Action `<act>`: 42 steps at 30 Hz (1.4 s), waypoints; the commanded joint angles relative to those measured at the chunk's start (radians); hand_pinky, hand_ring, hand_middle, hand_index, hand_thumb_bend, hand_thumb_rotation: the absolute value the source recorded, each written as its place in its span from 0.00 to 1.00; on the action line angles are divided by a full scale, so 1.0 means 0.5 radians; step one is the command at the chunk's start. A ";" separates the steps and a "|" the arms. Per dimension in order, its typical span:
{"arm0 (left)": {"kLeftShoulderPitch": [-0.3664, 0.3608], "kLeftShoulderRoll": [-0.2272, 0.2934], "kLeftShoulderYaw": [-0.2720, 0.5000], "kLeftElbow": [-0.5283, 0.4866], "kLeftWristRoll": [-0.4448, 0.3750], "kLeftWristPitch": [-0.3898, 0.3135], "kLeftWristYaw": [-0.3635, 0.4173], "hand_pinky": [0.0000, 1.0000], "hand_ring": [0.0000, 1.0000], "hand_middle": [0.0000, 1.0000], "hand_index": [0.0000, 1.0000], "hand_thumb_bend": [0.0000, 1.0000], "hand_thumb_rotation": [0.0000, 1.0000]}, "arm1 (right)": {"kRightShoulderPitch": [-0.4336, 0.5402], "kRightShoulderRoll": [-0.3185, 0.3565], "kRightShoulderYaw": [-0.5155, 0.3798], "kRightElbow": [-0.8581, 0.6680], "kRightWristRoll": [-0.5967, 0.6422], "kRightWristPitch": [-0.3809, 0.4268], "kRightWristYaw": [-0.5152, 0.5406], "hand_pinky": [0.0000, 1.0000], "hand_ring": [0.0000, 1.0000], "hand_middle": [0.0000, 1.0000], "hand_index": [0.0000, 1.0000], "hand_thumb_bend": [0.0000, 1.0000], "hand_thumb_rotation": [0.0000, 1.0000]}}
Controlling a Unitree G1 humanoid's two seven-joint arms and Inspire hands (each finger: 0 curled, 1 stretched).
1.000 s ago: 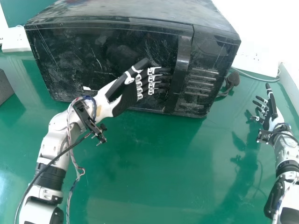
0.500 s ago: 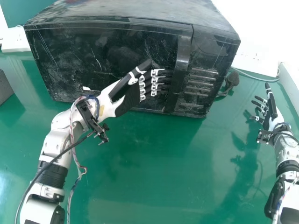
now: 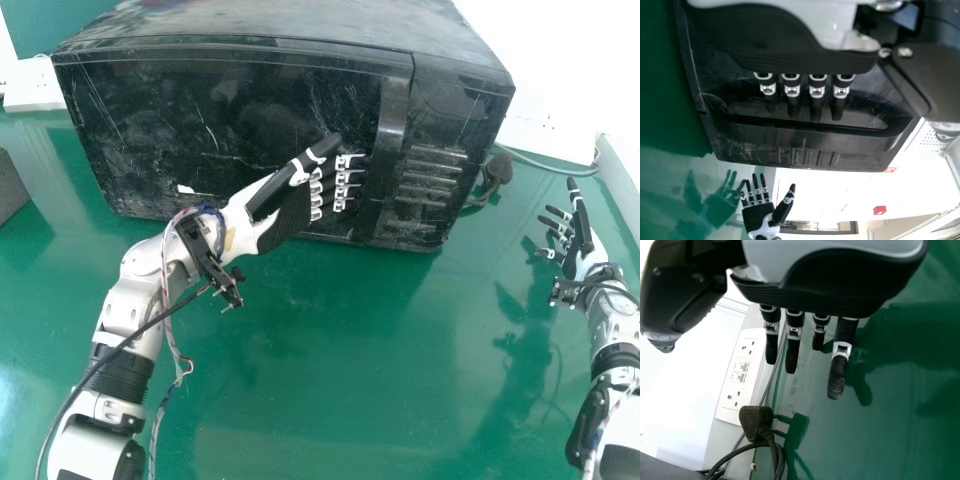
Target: Open the door of oven
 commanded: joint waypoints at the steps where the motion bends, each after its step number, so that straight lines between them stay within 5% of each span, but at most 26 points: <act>1: -0.033 -0.024 -0.022 0.047 0.032 -0.017 0.022 1.00 1.00 1.00 1.00 1.00 0.94 | 0.105 0.056 0.023 0.068 -0.030 0.087 0.008 0.73 0.74 0.79 0.82 0.99 0.99; 21: -0.132 -0.058 -0.008 0.369 0.059 -0.169 -0.017 1.00 1.00 1.00 1.00 1.00 0.93 | 0.110 0.055 0.018 0.067 -0.018 0.080 0.031 0.71 0.74 0.81 0.84 0.98 1.00; 37: -0.085 -0.054 -0.003 0.253 0.045 -0.149 -0.014 0.86 0.98 1.00 1.00 1.00 0.92 | 0.116 0.050 0.013 0.078 -0.018 0.077 0.026 0.76 0.80 0.83 0.86 0.95 1.00; 42: -0.070 -0.056 0.001 0.212 0.043 -0.128 -0.003 0.86 0.97 1.00 1.00 1.00 0.91 | 0.119 0.051 0.008 0.080 -0.019 0.080 0.010 0.68 0.74 0.81 0.84 0.99 0.99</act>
